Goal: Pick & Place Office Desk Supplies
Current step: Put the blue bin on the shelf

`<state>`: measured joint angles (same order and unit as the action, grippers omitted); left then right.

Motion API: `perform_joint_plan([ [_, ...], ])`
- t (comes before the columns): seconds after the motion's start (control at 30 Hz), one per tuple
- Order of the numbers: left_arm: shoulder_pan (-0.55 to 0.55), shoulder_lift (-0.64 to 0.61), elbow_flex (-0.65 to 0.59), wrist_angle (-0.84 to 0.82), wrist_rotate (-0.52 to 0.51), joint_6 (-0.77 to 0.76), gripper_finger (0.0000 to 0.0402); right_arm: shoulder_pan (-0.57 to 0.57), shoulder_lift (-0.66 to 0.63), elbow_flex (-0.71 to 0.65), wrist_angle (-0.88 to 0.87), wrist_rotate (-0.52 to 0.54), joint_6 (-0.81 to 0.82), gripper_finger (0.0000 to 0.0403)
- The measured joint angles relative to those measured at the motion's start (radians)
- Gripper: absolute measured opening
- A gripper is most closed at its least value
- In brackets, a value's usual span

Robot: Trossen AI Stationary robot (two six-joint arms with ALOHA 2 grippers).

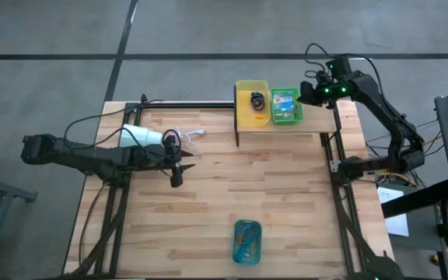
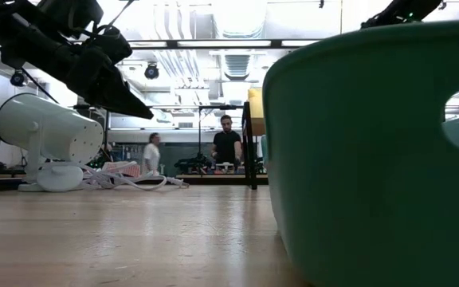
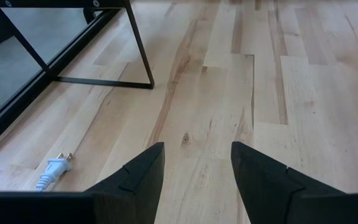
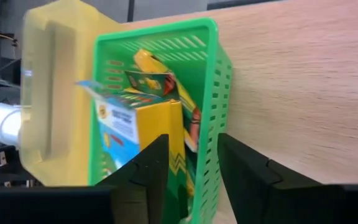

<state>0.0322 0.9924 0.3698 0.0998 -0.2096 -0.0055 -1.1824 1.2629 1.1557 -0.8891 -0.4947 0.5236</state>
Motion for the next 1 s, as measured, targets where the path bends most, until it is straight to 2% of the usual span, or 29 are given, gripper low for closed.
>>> perform_joint_plan([
  [0.33, 0.0, 0.0, 0.0, 0.0, 0.0, 0.0, 0.019, 0.002, -0.133, 0.0, -0.013, -0.001, -0.005, 0.0137],
  [0.57, 0.0, 0.0, 0.0, 0.0, 0.0, 0.0, 0.019, 0.069, -0.255, -0.005, -0.105, -0.001, -0.084, 0.0137],
  [0.63, 0.0, 0.0, 0.0, 0.0, 0.0, 0.0, 0.019, 0.119, -0.298, -0.023, -0.104, 0.028, -0.071, 0.0137],
  [0.73, 0.0, 0.0, 0.0, 0.0, 0.0, 0.0, 0.019, 0.23, -0.366, -0.066, -0.072, 0.125, -0.002, 0.0137],
  [1.0, 0.0, 0.0, 0.0, 0.0, 0.0, 0.0, 0.019, 0.616, -0.492, -0.212, 0.022, 0.324, 0.206, 0.0137],
])
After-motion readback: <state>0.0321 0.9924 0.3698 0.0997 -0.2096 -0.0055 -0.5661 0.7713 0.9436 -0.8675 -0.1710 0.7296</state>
